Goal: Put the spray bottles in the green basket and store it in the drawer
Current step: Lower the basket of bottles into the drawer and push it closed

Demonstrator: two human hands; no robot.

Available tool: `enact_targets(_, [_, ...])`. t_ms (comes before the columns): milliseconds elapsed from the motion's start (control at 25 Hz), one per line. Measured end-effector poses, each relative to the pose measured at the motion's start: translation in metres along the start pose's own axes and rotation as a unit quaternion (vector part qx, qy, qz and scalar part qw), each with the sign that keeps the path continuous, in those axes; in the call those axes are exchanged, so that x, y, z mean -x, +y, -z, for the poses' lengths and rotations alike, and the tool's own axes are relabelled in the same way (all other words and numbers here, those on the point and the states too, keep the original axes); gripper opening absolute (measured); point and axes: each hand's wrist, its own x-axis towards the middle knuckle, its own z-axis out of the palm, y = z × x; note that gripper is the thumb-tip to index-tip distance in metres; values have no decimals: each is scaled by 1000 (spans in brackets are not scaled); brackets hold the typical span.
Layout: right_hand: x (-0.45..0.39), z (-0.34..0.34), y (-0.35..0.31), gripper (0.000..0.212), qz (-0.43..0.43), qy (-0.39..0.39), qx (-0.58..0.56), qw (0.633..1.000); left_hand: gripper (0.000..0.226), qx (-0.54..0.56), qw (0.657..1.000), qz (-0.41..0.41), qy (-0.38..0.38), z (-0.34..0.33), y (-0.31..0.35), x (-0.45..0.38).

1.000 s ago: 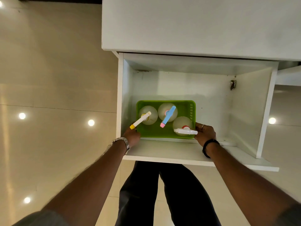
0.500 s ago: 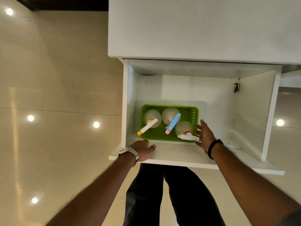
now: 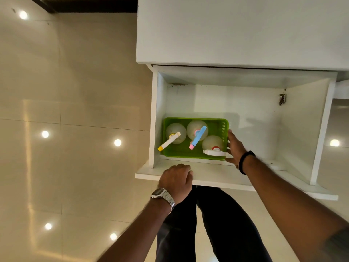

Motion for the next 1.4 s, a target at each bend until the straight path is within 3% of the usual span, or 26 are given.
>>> enact_targets(200, [7, -11, 2, 65, 15, -12, 15, 1000, 30, 0, 1000, -3, 25, -4, 1, 2])
enact_targets(400, [46, 17, 23, 41, 194, 138, 95, 967, 36, 127, 976, -37, 174, -1, 19, 38])
enact_targets(520, [95, 36, 57, 27, 272, 152, 74, 947, 33, 156, 977, -42, 139, -16, 32, 69])
enact_targets(600, [119, 47, 86, 31, 252, 150, 29, 956, 24, 276, 957, 58, 66, -25, 44, 84])
enact_targets(640, [127, 53, 101, 34, 214, 154, 1, 965, 22, 389, 910, 141, 21, -27, 50, 87])
enact_targets(720, [133, 62, 128, 34, 91, 150, -85, 981, 34, 603, 739, 296, -48, -29, 57, 83])
enact_targets(800, [133, 65, 138, 39, -48, 116, -214, 969, 51, 711, 592, 377, -34, -28, 60, 72])
enact_targets(920, [132, 62, 119, 59, -122, 46, -389, 912, 57, 782, 467, 410, 39, -14, 64, 45])
enact_targets(1040, [132, 53, 89, 65, -135, 30, -486, 863, 65, 803, 389, 446, 71, 9, 69, 20])
enact_targets(1200, [131, 50, 65, 55, -137, 80, -525, 836, 77, 802, 315, 501, 75, 33, 70, -2])
enact_targets(1280, [129, 50, 60, 56, -136, 73, -540, 827, 79, 799, 302, 515, 75, 42, 68, -9])
enact_targets(1400, [127, 51, 51, 57, -127, 70, -547, 825, 81, 795, 313, 514, 79, 52, 71, -15])
